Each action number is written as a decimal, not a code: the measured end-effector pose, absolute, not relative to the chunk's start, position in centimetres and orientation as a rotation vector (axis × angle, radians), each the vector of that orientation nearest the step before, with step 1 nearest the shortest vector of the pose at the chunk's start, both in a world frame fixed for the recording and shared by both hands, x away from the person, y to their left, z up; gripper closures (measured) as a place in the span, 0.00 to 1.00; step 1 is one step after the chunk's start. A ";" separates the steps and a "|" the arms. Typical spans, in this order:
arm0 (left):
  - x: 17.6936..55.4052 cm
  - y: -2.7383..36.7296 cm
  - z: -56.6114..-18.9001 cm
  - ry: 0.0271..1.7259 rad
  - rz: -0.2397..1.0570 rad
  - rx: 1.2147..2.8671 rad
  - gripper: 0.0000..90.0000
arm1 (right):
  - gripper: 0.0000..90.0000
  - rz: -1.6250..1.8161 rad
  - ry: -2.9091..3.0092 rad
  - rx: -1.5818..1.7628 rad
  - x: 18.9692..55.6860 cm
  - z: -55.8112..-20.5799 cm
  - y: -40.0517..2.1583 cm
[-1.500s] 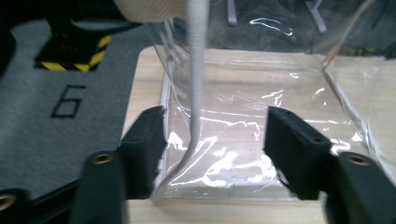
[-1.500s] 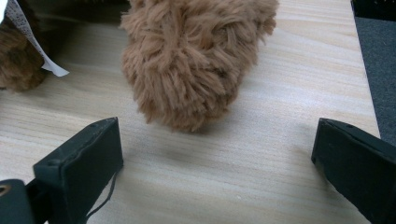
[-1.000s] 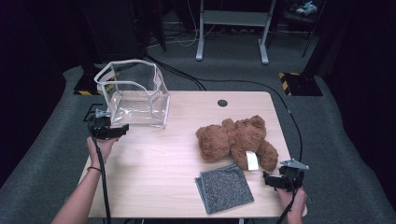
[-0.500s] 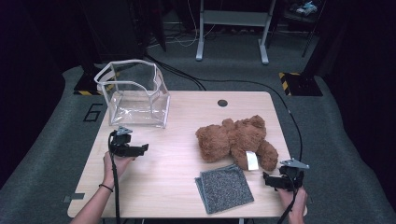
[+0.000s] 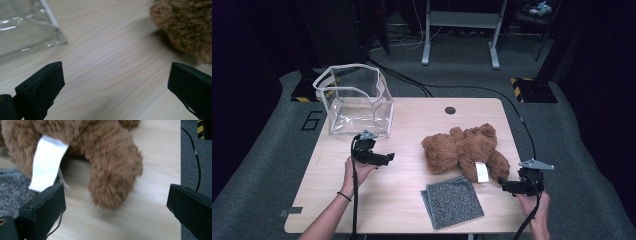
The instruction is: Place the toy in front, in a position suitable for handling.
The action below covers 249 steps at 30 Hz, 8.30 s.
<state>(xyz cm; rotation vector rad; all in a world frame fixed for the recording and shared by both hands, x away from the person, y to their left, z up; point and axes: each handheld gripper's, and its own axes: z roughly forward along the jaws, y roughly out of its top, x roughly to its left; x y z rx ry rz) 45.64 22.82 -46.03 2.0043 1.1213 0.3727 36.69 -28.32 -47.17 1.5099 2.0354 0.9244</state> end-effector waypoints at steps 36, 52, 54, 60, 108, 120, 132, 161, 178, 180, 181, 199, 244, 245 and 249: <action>47.0 10.8 -42.9 0.944 0.192 1.991 0.00 | 0.04 0.891 2.225 1.482 45.1 -47.7 -25.7; 48.3 8.8 -44.0 0.929 0.213 2.027 0.01 | 0.05 0.891 2.223 1.492 45.9 -48.0 -25.5; 48.6 8.7 -44.5 0.937 0.195 2.036 0.02 | 0.06 0.894 2.225 1.499 46.0 -48.0 -25.5; 49.0 8.3 -45.3 0.935 0.150 2.045 0.10 | 0.10 0.907 2.231 1.528 46.0 -48.2 -25.4; 48.8 11.7 -44.7 0.909 0.117 1.896 0.70 | 0.82 0.970 2.179 1.362 44.5 -47.6 -22.1; 48.3 14.1 -41.9 0.874 0.160 1.900 0.70 | 0.82 1.010 2.196 1.310 43.8 -45.7 -19.8; 48.3 17.8 -41.6 0.892 0.121 1.914 0.70 | 0.82 1.012 2.239 1.250 43.4 -45.2 -16.8; 50.3 25.4 -43.5 0.943 0.221 2.020 0.70 | 0.80 0.953 2.360 1.150 44.9 -48.2 -7.0; 50.2 25.6 -44.6 0.993 0.219 1.959 0.42 | 0.34 0.921 2.375 1.329 45.2 -49.8 -8.5; 49.8 25.8 -44.3 1.022 0.227 1.931 0.35 | 0.23 0.938 2.360 1.346 44.9 -49.3 -9.1; 49.7 25.9 -44.2 1.022 0.235 1.930 0.31 | 0.19 0.945 2.361 1.358 44.8 -49.0 -9.5; 45.3 28.5 -45.6 1.147 0.294 1.960 0.00 | 0.00 0.899 2.406 1.456 40.2 -49.4 -12.7; 39.9 29.4 -53.2 1.259 0.529 2.051 0.00 | 0.23 0.784 2.373 1.335 33.5 -51.2 -10.2; 39.9 29.3 -53.2 1.260 0.530 2.049 0.00 | 0.30 0.795 2.358 1.337 33.5 -51.2 -10.3; 39.9 29.4 -53.2 1.259 0.529 2.050 0.00 | 0.49 0.812 2.354 1.328 33.4 -50.9 -10.7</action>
